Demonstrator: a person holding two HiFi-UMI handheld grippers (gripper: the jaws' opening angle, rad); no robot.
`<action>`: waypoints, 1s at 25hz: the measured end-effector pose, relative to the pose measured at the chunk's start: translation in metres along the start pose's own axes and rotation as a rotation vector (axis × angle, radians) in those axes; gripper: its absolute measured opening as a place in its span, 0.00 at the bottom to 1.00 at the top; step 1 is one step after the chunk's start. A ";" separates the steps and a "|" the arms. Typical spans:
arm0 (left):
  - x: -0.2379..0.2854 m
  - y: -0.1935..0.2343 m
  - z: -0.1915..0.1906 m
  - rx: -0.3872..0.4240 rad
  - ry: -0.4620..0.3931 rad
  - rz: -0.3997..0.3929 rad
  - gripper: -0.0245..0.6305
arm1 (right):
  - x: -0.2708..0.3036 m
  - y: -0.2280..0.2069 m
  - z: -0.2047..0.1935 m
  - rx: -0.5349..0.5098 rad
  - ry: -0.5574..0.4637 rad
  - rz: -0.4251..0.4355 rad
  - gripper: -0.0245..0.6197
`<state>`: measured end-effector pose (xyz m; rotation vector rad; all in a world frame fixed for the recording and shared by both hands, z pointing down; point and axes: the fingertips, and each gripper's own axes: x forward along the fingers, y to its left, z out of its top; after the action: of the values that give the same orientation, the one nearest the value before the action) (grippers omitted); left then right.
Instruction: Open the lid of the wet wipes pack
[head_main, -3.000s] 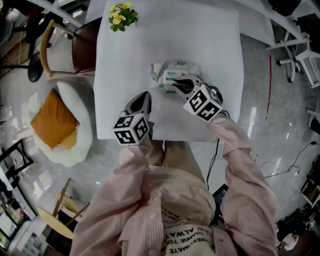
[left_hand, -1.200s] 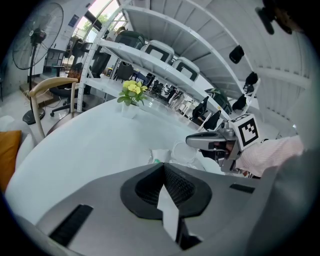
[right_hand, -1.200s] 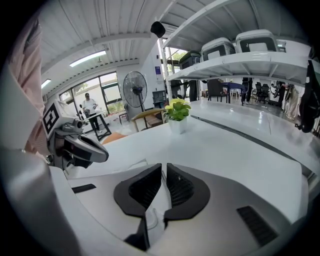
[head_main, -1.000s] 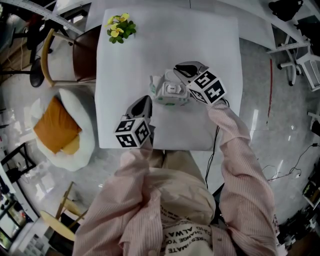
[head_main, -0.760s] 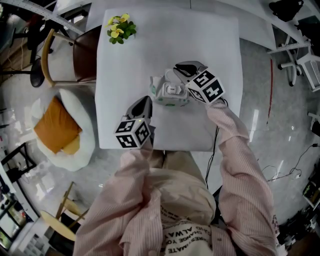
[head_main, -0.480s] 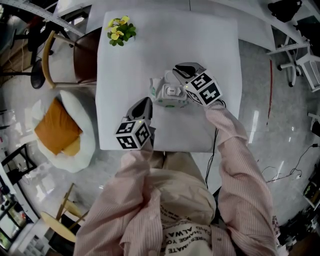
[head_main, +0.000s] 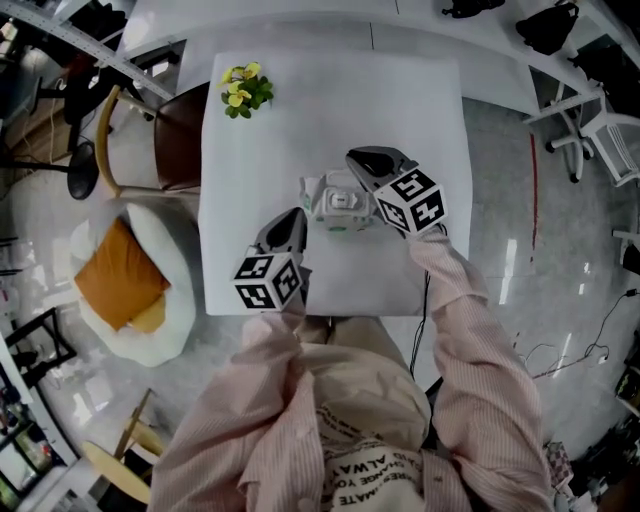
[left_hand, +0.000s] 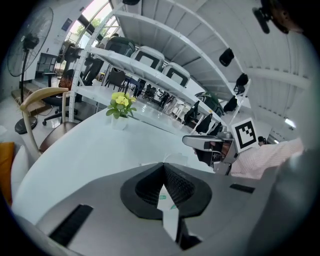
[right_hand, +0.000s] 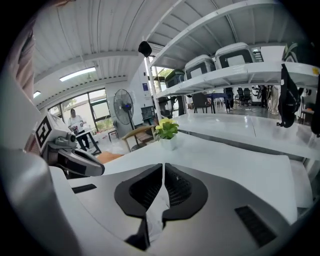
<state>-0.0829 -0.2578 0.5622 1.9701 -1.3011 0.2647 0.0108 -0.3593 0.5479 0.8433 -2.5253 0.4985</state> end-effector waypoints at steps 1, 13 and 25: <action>-0.001 -0.003 0.002 0.010 -0.002 -0.008 0.04 | -0.004 0.002 0.003 -0.007 -0.006 -0.004 0.05; -0.034 -0.038 0.036 0.157 -0.074 -0.101 0.04 | -0.078 0.024 0.034 0.040 -0.187 -0.119 0.04; -0.076 -0.069 0.081 0.250 -0.202 -0.161 0.04 | -0.150 0.044 0.060 0.086 -0.347 -0.226 0.04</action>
<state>-0.0765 -0.2454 0.4322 2.3519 -1.2735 0.1591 0.0744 -0.2830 0.4136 1.3299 -2.6797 0.4182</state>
